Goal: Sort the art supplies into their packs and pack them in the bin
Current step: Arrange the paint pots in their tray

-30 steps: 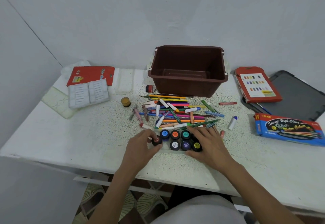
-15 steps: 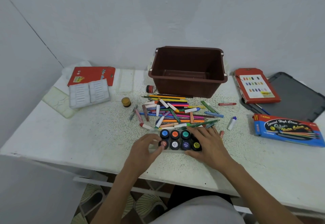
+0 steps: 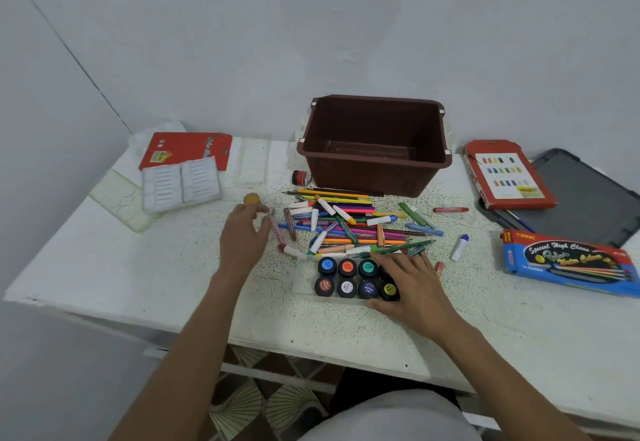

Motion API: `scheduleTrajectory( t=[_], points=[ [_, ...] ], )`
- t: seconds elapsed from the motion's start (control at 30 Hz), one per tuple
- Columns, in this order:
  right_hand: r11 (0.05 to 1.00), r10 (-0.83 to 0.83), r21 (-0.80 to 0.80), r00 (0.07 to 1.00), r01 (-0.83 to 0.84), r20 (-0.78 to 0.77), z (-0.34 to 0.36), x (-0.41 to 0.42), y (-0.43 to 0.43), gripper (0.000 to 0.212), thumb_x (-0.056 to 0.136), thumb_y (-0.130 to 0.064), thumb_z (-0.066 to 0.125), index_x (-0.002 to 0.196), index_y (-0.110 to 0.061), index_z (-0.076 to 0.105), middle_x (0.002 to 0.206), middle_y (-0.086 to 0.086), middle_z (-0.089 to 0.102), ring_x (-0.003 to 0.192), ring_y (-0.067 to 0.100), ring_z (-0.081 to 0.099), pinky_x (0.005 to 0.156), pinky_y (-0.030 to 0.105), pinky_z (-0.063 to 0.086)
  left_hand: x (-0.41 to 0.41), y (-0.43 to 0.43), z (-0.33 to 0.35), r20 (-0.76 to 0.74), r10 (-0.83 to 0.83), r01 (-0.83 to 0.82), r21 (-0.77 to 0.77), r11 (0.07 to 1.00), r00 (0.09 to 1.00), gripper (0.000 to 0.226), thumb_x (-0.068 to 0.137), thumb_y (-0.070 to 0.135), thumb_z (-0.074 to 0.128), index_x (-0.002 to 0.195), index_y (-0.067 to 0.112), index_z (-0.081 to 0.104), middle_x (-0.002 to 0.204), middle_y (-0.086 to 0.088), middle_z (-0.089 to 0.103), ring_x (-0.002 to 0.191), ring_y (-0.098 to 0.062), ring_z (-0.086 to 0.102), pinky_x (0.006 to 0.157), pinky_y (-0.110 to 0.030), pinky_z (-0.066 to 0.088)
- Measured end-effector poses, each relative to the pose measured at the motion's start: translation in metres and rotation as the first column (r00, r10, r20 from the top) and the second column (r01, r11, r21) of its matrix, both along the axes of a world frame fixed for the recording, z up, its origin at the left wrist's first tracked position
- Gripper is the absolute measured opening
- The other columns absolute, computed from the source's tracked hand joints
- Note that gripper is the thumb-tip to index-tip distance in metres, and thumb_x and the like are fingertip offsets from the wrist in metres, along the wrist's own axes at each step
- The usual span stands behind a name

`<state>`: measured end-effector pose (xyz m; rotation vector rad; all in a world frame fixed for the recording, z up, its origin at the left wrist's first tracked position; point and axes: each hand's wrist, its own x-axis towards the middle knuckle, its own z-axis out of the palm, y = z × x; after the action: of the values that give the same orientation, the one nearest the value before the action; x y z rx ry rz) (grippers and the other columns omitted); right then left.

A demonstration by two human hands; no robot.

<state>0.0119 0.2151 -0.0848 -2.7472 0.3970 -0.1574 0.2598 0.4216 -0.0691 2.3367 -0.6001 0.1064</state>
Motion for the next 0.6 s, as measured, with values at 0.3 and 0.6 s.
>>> scheduleTrajectory(
  t=[0.3,0.6],
  points=[
    [1.000,0.011,-0.013,1.000,-0.010,0.020,0.001,0.000,0.000,0.084,0.076,-0.060,0.070,0.147,-0.025,0.040,0.131,-0.004,0.054,0.110,0.021,0.045,0.092,0.033,0.036,0.049,-0.021,-0.001,-0.080,0.098,-0.054,0.435,0.899,0.992,0.048,0.097,0.031,0.052,0.144,0.029,0.042,0.149,-0.013,0.036,0.127,-0.039,0.043,0.098,-0.053,0.044],
    [1.000,0.006,-0.014,1.000,-0.005,0.019,-0.001,0.001,-0.001,0.084,0.076,-0.063,0.068,0.147,-0.027,0.041,0.132,-0.005,0.054,0.111,0.021,0.045,0.093,0.034,0.037,0.042,-0.018,0.000,-0.092,0.120,-0.103,0.172,0.980,0.988,0.026,0.091,0.007,0.055,0.116,0.013,0.055,0.110,-0.017,0.055,0.092,-0.033,0.057,0.073,-0.034,0.040]
  ],
)
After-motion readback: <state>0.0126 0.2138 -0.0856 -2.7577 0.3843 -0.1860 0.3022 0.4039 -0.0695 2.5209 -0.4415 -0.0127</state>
